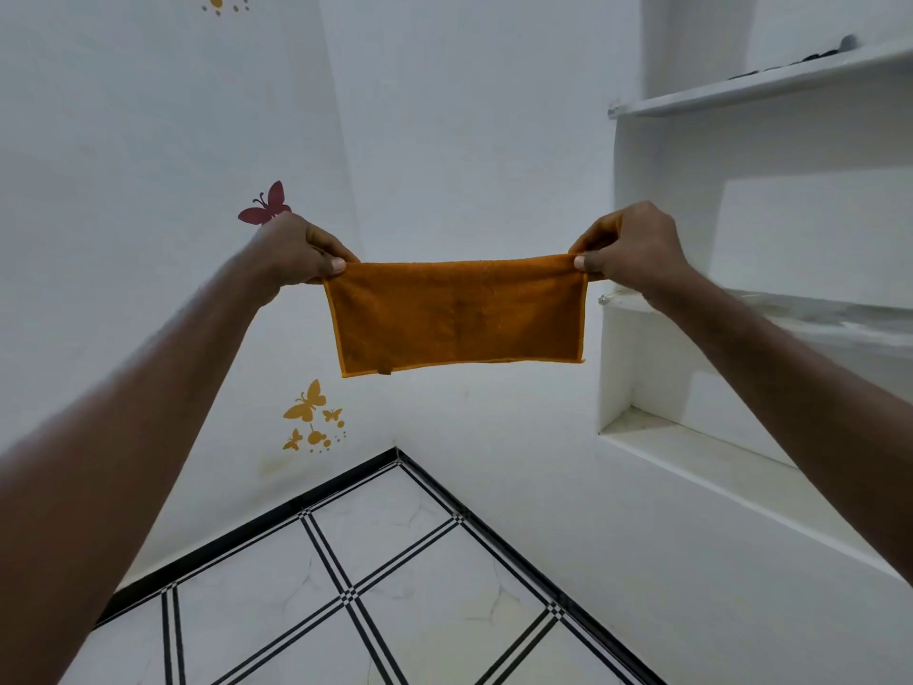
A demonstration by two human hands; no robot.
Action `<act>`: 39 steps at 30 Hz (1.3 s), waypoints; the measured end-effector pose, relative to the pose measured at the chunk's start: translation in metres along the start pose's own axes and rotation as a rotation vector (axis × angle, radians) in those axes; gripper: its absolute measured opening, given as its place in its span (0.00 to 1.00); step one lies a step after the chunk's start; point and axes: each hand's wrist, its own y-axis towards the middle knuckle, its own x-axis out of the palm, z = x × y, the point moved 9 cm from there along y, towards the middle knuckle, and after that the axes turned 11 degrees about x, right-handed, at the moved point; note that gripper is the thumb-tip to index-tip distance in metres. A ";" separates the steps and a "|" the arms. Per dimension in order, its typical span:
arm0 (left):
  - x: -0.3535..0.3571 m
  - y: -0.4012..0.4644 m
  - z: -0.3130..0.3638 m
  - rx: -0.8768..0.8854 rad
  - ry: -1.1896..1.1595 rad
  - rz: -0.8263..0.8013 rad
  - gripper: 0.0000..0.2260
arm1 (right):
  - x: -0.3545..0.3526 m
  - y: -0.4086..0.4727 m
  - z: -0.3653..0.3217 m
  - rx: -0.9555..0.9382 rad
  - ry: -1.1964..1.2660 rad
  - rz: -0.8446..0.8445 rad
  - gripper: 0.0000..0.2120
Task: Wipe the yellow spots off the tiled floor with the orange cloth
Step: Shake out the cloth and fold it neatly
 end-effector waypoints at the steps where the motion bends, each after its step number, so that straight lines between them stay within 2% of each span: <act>1: -0.002 -0.001 0.000 0.020 0.020 0.001 0.08 | -0.002 -0.003 -0.007 -0.048 -0.049 0.026 0.08; 4: -0.010 -0.005 0.005 0.076 0.095 0.037 0.08 | -0.007 -0.011 -0.021 -0.125 -0.147 0.079 0.08; 8: -0.021 -0.013 0.015 0.151 0.200 0.076 0.07 | -0.018 -0.021 -0.031 -0.126 -0.159 0.098 0.06; 12: -0.024 -0.022 0.018 0.218 0.267 -0.007 0.08 | -0.026 -0.031 -0.036 -0.102 -0.085 0.054 0.06; 17: -0.028 -0.035 0.015 0.257 0.210 -0.047 0.05 | -0.035 -0.046 -0.050 -0.139 -0.096 0.051 0.05; 20: -0.032 -0.044 0.017 0.286 0.081 0.054 0.05 | -0.036 -0.051 -0.052 -0.107 -0.073 -0.012 0.06; 24: -0.033 -0.057 0.014 0.248 -0.212 0.224 0.07 | -0.029 -0.061 -0.049 -0.070 -0.131 -0.102 0.10; 27: -0.026 -0.066 0.008 0.137 -0.510 0.221 0.06 | -0.026 -0.068 -0.045 -0.047 -0.179 -0.141 0.08; 29: -0.020 -0.072 0.005 0.072 -0.644 0.193 0.05 | -0.026 -0.071 -0.038 -0.003 -0.115 -0.173 0.08; 31: -0.016 -0.077 0.007 0.081 -0.596 0.152 0.07 | -0.030 -0.074 -0.035 0.014 -0.033 -0.177 0.09; 35: -0.018 -0.087 0.029 0.217 -0.265 0.125 0.13 | -0.047 -0.079 -0.031 -0.060 0.045 -0.099 0.08; 39: -0.028 -0.097 0.055 0.284 -0.243 0.189 0.11 | -0.071 -0.077 -0.017 -0.036 0.273 -0.122 0.10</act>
